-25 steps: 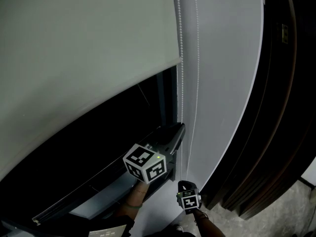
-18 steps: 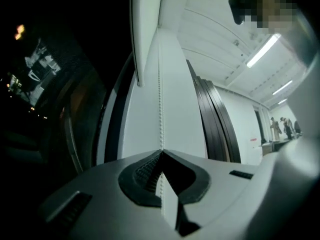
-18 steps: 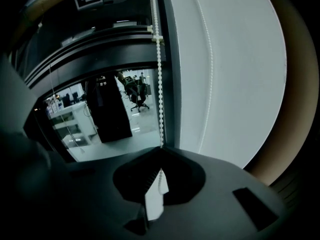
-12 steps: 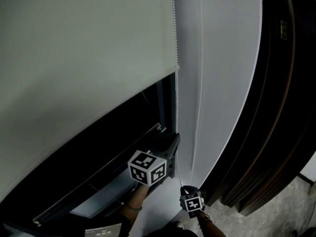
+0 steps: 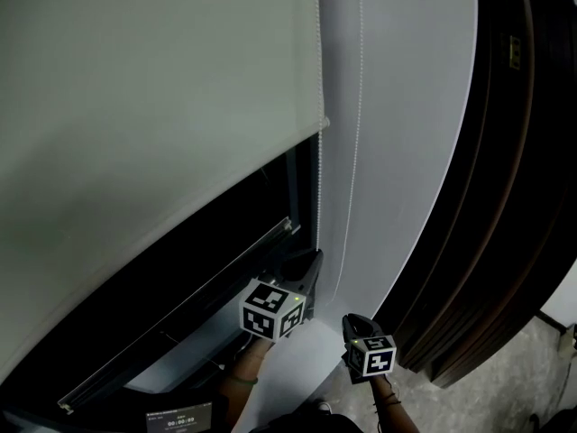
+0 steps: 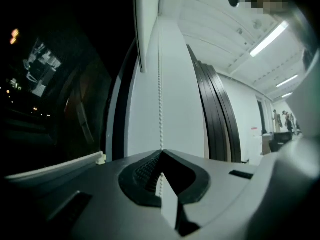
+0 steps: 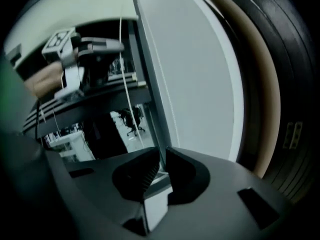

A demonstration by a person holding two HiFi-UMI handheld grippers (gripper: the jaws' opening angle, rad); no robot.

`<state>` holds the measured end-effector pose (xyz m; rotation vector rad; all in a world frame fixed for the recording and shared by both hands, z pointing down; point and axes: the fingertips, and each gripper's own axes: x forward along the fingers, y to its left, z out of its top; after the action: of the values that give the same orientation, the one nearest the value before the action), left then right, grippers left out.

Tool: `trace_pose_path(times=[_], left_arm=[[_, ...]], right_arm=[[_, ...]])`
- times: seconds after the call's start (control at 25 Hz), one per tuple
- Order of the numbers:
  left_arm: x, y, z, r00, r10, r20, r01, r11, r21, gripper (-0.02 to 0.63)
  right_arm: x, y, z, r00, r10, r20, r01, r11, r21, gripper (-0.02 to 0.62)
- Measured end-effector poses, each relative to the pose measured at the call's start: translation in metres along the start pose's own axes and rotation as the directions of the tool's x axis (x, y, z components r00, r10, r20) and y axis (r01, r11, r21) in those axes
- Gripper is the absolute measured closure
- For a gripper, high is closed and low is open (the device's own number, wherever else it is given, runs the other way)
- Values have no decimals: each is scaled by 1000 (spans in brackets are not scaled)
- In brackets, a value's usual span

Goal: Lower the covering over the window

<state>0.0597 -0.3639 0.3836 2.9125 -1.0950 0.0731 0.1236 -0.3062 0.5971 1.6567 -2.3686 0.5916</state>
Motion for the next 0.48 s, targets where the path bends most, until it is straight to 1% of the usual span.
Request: trace_pose_path(times=[0.08,0.16,0.24,0.32,0.4,0.48], left_arm=[[1,0,-39,994,-2,-108,2,1000,1,604],[-3,-1,-80,982,-6,-187,-2,999,-45,604],[-10,-4,-118,964,-13,-265,-8,997,-78,604],[-17,-8,-157,938,-16,-345,-13,996,-83,604],[-25,-12,-191,918,-20,-397,-27,993,-113,604],[-33,-17,-216,904,-23,-426,-40,990,-138,604]], right_arm=[[-11,2,36,997,2,77,-1,1000,-14,574],[-25,9,75,988,23,153,-19,999,-30,574],[-39,19,110,976,56,211,-46,998,-51,574],[-50,32,139,962,98,253,-80,994,-79,571],[-59,48,161,949,151,277,-125,986,-110,551],[-66,67,178,936,207,284,-172,975,-143,526]])
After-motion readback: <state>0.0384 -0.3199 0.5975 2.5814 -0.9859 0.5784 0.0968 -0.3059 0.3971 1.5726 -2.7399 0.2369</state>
